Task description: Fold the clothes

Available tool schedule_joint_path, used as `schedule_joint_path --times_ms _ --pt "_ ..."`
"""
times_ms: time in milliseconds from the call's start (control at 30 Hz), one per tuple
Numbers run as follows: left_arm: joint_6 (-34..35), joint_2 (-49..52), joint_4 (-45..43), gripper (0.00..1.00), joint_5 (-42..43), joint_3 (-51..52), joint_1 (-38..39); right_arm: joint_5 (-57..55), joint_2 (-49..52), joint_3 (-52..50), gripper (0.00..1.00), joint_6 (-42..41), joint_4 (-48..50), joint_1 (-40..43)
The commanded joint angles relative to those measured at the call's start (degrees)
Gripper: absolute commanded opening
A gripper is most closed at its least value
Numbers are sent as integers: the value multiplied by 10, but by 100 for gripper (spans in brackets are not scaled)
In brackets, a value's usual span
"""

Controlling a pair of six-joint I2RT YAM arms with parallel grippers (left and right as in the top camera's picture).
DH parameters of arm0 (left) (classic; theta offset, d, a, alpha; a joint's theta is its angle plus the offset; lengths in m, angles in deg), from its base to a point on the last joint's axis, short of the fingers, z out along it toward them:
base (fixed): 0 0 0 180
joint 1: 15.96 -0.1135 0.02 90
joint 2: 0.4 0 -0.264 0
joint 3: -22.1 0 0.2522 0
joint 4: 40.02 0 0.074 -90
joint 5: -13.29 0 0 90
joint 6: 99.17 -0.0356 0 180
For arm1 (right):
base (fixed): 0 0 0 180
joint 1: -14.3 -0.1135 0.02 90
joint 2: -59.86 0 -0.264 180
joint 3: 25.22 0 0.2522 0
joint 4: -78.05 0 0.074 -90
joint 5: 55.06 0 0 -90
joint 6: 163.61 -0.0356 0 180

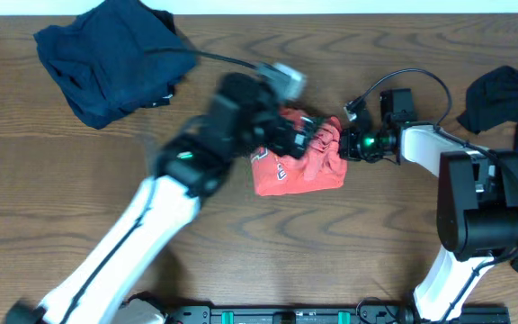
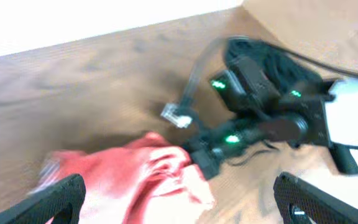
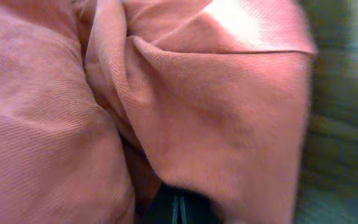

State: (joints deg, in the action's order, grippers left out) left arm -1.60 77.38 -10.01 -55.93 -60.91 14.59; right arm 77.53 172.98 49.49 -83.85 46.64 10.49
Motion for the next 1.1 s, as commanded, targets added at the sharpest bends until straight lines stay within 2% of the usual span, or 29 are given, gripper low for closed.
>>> schedule_joint_path --times_ms 0,100,200,333,467,633,833,1067 --pt "7 -41 43 98 1 -11 -61 -37 -60 24 1 -2 -9 24" --pt "7 -72 91 98 -8 -11 -136 -75 -116 40 2 15 -38 26" --pt "7 -86 128 98 -7 -11 -217 -116 -173 59 18 40 -82 21" --pt "7 -81 173 98 -7 -10 -287 -128 -223 71 36 78 -119 -6" --pt "7 -69 197 98 -7 -10 -316 -132 -229 71 43 110 -138 -59" --pt "7 -55 207 98 -7 -10 -334 -216 -209 71 52 121 -181 -160" --pt "0 -53 208 98 -10 -10 -338 -297 -195 67 53 86 -235 -240" --pt "-4 -52 208 98 -10 -10 -337 -422 -163 30 49 14 -238 -247"
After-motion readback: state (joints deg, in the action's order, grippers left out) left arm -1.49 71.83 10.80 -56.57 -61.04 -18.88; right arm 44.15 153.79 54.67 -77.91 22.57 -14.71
